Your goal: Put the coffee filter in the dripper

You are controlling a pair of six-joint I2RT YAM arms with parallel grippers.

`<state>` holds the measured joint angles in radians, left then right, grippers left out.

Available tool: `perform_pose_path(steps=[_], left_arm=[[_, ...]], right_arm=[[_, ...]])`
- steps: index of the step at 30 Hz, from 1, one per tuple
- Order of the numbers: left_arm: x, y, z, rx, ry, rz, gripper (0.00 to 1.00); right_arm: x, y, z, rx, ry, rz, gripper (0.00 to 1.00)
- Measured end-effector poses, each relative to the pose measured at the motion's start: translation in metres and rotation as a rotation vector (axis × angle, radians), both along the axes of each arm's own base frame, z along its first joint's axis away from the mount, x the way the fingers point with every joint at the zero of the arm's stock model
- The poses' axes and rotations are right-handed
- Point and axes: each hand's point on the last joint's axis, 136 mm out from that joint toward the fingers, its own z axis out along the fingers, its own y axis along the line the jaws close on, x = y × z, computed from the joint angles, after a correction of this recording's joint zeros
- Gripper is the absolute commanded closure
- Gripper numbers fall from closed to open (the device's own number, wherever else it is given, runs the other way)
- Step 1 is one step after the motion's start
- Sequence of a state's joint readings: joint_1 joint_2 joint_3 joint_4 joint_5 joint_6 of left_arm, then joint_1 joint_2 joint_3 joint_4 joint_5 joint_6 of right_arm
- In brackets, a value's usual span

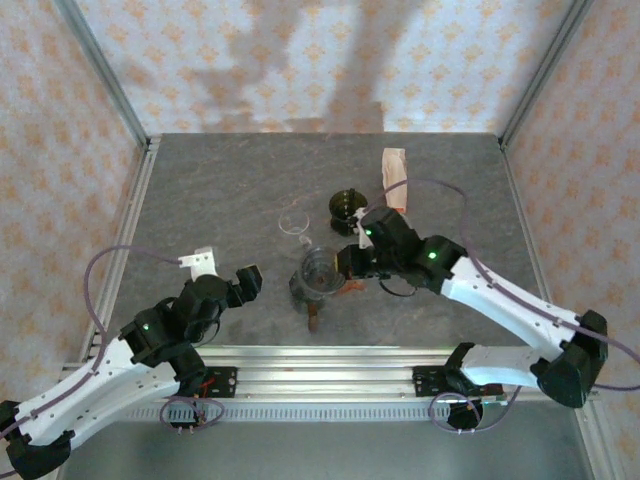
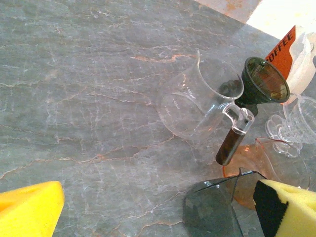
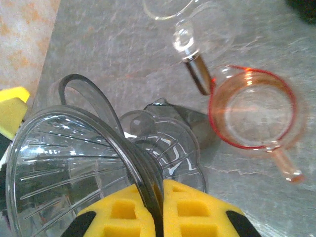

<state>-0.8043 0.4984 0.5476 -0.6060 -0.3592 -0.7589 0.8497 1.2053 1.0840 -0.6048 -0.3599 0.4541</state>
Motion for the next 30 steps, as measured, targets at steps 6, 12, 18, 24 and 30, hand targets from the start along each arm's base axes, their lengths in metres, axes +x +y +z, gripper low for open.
perform_pose_path(steps=[6, 12, 18, 24, 30], left_arm=[[-0.002, 0.006, 0.0, 0.01, -0.003, 0.013, 0.0], [-0.003, 0.007, -0.002, 0.018, 0.004, 0.013, 0.0], [-0.004, 0.008, 0.0, 0.01, -0.003, 0.013, 0.0], [-0.004, 0.008, 0.001, 0.008, -0.006, 0.014, 0.0], [-0.004, 0.008, 0.001, 0.008, -0.005, 0.014, 0.0]], right_arm=[[0.001, 0.021, -0.019, -0.059, 0.032, 0.043, 1.0], [0.009, 0.028, -0.03, -0.092, 0.046, 0.035, 1.0], [0.011, 0.031, -0.039, -0.109, 0.06, 0.035, 1.0], [0.012, 0.032, -0.044, -0.121, 0.071, 0.035, 1.0], [0.012, 0.032, -0.044, -0.12, 0.069, 0.037, 0.93]])
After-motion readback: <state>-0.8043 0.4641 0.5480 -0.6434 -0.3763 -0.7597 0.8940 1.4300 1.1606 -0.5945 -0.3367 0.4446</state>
